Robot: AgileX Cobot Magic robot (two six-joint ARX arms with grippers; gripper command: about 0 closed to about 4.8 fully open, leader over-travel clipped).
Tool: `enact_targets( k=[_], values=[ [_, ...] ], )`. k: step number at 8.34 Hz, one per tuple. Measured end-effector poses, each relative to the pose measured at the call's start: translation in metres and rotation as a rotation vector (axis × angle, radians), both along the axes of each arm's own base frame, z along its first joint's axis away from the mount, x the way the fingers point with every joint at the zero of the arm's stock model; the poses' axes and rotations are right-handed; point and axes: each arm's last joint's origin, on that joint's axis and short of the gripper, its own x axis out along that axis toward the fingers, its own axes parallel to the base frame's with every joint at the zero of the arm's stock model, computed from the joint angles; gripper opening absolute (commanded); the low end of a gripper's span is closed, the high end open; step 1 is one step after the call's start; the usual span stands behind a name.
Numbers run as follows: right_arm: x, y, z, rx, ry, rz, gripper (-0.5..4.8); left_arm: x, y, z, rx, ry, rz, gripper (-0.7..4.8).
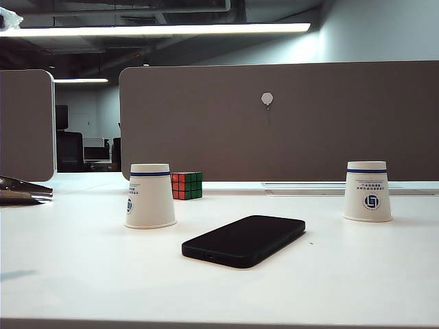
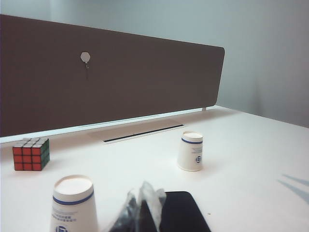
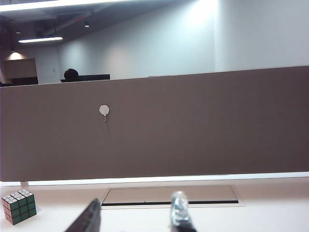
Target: Carefully pick up the cup on the right and stack it on top of the cup on the left.
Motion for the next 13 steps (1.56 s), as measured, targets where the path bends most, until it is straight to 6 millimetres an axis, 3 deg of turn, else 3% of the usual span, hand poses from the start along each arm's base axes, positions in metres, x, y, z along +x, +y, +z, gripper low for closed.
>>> enact_targets(
  k=[1,2,5,6,8,10,12,13],
  values=[
    [-0.008,-0.001,0.017,-0.02,0.002,-0.008,2.26,-0.001,-0.001,0.0,-0.01,0.015,-0.032,-0.05],
    [-0.013,-0.001,0.026,-0.03,-0.001,-0.012,2.74,-0.001,-0.001,0.0,-0.003,0.015,-0.066,-0.04],
    [-0.045,-0.005,0.08,-0.119,-0.031,-0.049,2.85,-0.002,-0.002,0.0,-0.01,0.026,-0.096,-0.04],
    [-0.048,-0.005,0.099,-0.12,-0.029,-0.056,2.9,-0.002,-0.002,0.0,-0.009,0.026,-0.101,-0.03],
    [-0.037,-0.004,0.127,-0.126,-0.006,-0.055,2.99,-0.002,-0.002,0.0,-0.006,0.027,-0.117,-0.03],
    [-0.022,-0.002,0.14,-0.134,0.032,-0.044,2.99,-0.002,-0.002,0.0,-0.006,0.027,-0.119,-0.03],
    [0.029,0.005,0.151,-0.172,0.174,0.048,2.99,-0.003,-0.003,0.0,0.001,0.023,-0.162,-0.03],
    [0.036,0.006,0.149,-0.177,0.195,0.064,2.99,-0.003,-0.003,0.0,0.001,0.024,-0.162,-0.03]
  ],
)
